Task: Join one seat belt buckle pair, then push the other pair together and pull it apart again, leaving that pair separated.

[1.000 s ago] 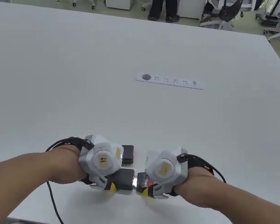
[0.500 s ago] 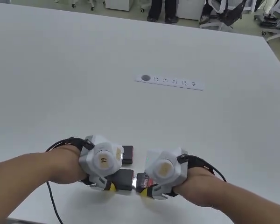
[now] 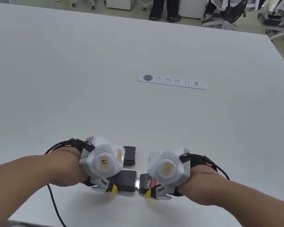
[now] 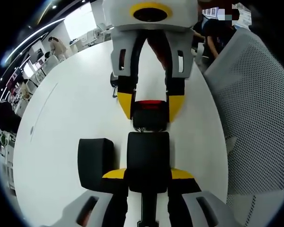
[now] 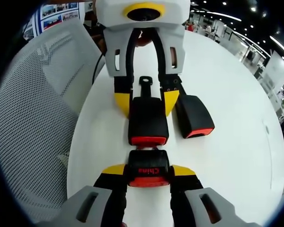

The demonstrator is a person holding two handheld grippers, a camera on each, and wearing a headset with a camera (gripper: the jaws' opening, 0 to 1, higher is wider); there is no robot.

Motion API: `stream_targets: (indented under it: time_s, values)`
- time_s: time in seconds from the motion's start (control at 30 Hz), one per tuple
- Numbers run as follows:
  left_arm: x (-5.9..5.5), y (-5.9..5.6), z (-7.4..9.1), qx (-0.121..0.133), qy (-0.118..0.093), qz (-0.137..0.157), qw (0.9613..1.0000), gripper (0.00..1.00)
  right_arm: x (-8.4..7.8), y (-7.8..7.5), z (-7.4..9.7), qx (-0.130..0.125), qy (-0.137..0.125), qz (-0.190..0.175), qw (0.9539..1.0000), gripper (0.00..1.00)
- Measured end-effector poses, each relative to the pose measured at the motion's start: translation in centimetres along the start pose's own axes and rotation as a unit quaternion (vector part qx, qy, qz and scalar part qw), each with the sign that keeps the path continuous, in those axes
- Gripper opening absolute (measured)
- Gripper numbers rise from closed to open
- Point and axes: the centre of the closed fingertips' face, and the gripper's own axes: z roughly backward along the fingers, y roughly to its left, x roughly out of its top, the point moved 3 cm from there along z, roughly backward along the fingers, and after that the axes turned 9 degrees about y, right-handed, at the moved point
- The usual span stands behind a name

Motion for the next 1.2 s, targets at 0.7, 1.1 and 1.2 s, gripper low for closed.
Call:
stream_targets:
  time_s: [0.7,1.1,1.2]
  values:
    - [0.07,0.01,0.02,-0.001,0.009,0.01,0.9999,0.32,-0.09,0.1,0.1,0.0,0.005,-0.001,1.0,0.32]
    - [-0.02,0.09,-0.09,-0.003,0.006,0.014,0.9999,0.33,-0.41,0.02,0.1,0.001,0.002,-0.007,1.0,0.32]
    - [-0.07,0.14,-0.1,-0.002,0.007,0.015,0.9999,0.33,-0.42,0.02,0.06,0.003,0.002,-0.008,1.0,0.32]
